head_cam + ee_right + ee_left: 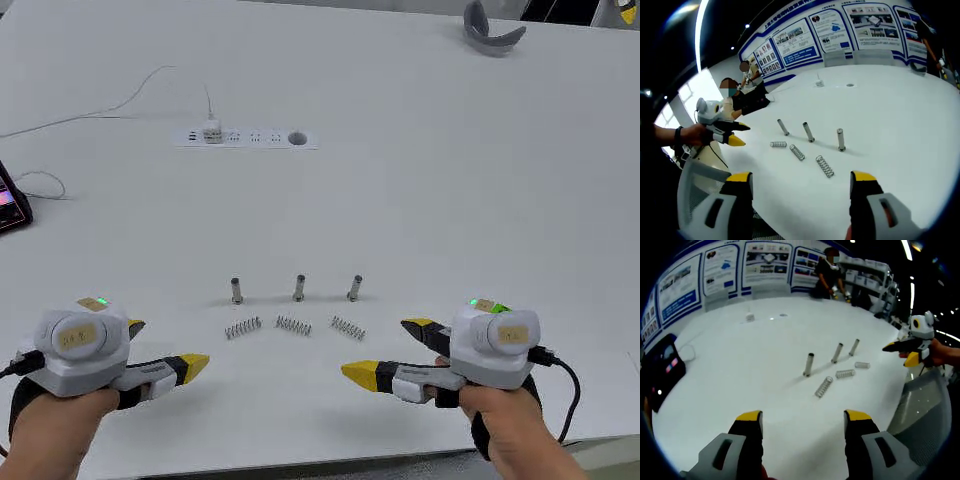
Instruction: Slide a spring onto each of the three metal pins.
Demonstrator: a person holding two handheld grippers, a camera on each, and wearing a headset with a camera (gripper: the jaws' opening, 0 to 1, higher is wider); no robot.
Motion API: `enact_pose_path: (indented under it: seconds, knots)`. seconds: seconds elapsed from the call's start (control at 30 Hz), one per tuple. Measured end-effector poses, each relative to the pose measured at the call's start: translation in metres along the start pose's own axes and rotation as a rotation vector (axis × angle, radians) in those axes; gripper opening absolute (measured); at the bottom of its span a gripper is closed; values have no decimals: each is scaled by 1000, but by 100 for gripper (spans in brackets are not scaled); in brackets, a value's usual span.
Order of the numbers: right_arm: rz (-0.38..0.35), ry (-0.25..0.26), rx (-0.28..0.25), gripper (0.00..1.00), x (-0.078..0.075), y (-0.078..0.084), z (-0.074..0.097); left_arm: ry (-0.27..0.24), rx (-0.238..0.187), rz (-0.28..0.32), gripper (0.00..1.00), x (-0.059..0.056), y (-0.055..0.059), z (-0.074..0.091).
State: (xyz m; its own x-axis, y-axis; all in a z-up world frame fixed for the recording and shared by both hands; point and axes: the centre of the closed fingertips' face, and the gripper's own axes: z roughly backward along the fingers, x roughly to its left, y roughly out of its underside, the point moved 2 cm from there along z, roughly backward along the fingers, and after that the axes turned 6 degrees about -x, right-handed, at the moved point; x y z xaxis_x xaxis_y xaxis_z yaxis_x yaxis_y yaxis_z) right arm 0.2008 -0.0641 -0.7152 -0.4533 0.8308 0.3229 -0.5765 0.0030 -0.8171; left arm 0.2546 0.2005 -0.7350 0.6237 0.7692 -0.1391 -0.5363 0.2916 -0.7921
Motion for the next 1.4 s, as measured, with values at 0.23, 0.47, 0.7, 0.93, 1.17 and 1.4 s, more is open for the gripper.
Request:
enact_pose_path:
  seconds: [0.23, 0.47, 0.7, 0.93, 1.17, 1.4]
  knots:
    - [3, -11, 10, 81, 5, 2, -4, 13, -18, 3, 71, -2, 6, 8]
    - [9, -16, 17, 81, 9, 2, -5, 26, -24, -7, 73, -5, 4, 9]
    - [30, -12, 39, 81, 8, 6, -4, 57, -9, -61, 74, -12, 0, 4]
    - [54, -8, 68, 81, 8, 10, -4, 103, 18, -128, 74, -20, -1, -5]
    - [87, -18, 95, 81, 13, 12, -4, 145, 35, -168, 73, -25, -7, -16]
    - [101, -14, 90, 83, 14, 9, -2, 183, 55, -191, 72, -30, -10, -29]
